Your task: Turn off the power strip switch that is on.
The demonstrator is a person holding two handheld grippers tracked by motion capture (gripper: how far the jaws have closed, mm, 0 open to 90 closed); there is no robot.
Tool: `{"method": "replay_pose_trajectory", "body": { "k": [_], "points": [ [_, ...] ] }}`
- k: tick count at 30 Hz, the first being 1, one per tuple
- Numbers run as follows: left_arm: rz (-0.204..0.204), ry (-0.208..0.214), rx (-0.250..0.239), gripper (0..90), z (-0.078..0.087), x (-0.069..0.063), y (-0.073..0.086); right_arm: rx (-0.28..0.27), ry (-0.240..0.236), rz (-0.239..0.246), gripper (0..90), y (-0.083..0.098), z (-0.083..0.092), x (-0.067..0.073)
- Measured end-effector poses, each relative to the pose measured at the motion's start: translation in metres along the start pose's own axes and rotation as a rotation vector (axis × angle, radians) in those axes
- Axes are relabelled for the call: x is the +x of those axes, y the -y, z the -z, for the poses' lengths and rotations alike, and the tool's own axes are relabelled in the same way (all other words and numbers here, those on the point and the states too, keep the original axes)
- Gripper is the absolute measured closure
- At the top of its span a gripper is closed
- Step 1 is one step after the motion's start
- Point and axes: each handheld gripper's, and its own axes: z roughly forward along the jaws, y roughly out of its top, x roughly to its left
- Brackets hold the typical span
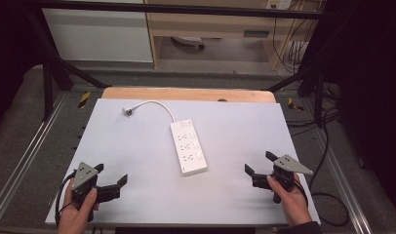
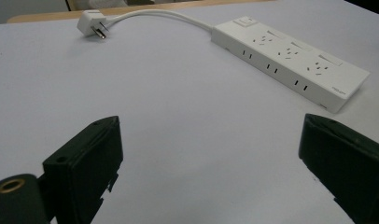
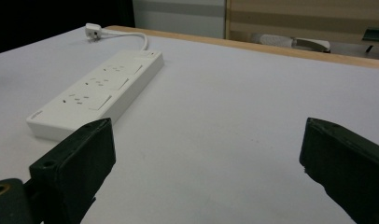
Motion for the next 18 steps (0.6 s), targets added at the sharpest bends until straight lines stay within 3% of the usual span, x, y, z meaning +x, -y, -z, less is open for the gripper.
{"method": "replay_pose_trajectory", "body": {
  "k": [7,13,16,18],
  "points": [
    [0.002,0.004,-0.002,6.2,0.0,0.0,0.0,0.037,-0.006,0.002,3.5,0.005,-0.006,0.003],
    [-0.007,0.006,0.003,6.2,0.0,-0.001,0.0,0.107,-0.016,0.022,2.7,0.01,-0.021,0.007],
    [-0.009,0.011,0.002,6.2,-0.001,-0.001,0.0,0.144,0.001,0.047,2.5,0.011,-0.031,0.008],
    [-0.011,0.013,0.005,6.2,-0.001,-0.002,-0.001,0.164,0.038,0.041,2.5,0.009,-0.038,0.006]
  ]
}}
